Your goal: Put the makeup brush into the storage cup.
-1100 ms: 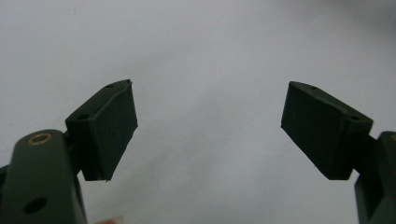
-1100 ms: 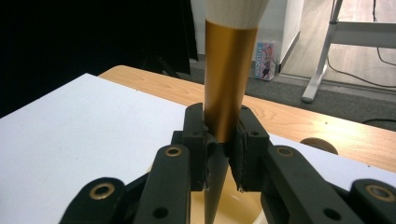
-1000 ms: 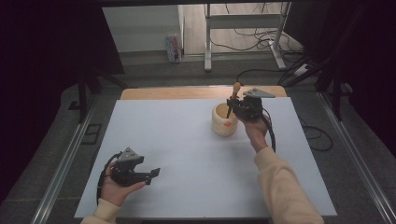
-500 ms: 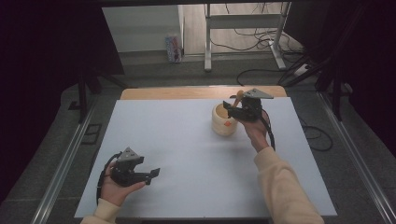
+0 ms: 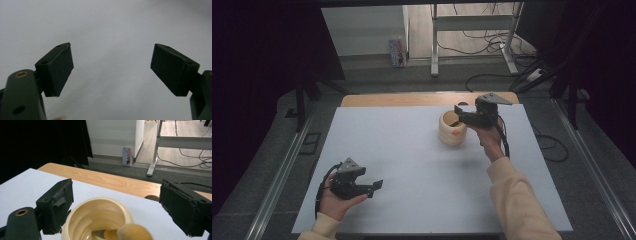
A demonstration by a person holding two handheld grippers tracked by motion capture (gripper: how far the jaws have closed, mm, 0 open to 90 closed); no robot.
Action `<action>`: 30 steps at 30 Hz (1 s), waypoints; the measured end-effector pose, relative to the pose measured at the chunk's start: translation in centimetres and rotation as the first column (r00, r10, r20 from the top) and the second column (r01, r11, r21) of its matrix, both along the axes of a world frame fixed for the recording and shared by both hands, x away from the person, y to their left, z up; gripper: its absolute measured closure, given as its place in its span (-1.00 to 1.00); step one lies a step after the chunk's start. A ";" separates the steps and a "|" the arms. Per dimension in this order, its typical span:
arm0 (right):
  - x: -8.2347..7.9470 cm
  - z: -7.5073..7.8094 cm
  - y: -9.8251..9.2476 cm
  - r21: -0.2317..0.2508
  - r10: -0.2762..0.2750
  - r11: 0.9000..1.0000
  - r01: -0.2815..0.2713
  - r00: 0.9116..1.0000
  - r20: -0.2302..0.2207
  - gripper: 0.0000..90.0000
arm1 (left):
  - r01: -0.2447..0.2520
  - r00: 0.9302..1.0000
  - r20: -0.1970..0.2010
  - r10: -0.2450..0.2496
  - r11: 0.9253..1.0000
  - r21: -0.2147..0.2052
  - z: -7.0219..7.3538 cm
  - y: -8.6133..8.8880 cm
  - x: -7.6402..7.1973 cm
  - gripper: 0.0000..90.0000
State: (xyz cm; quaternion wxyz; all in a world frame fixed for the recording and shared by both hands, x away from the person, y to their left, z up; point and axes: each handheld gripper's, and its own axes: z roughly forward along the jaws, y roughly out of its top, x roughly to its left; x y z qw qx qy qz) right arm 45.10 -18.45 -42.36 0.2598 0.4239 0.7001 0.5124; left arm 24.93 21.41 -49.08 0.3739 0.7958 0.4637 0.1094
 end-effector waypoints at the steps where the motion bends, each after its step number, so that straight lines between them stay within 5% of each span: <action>1: 0.0 0.1 -0.2 0.004 0.004 1.000 -0.004 1.000 -0.001 -0.73 | 0.001 1.000 -0.002 -0.001 1.000 -0.002 0.0 0.0 0.0 -0.58; 19: -1.2 1.0 -2.2 0.011 0.056 0.998 -0.056 0.998 -0.036 -0.77 | 0.008 1.000 -0.004 -0.008 1.000 -0.018 0.0 0.0 0.5 -0.59; 30: -3.2 1.4 -3.1 -0.052 0.088 0.994 -0.091 0.995 -0.056 -0.77 | 0.012 1.000 0.005 -0.012 1.000 -0.008 0.0 0.0 0.6 -0.58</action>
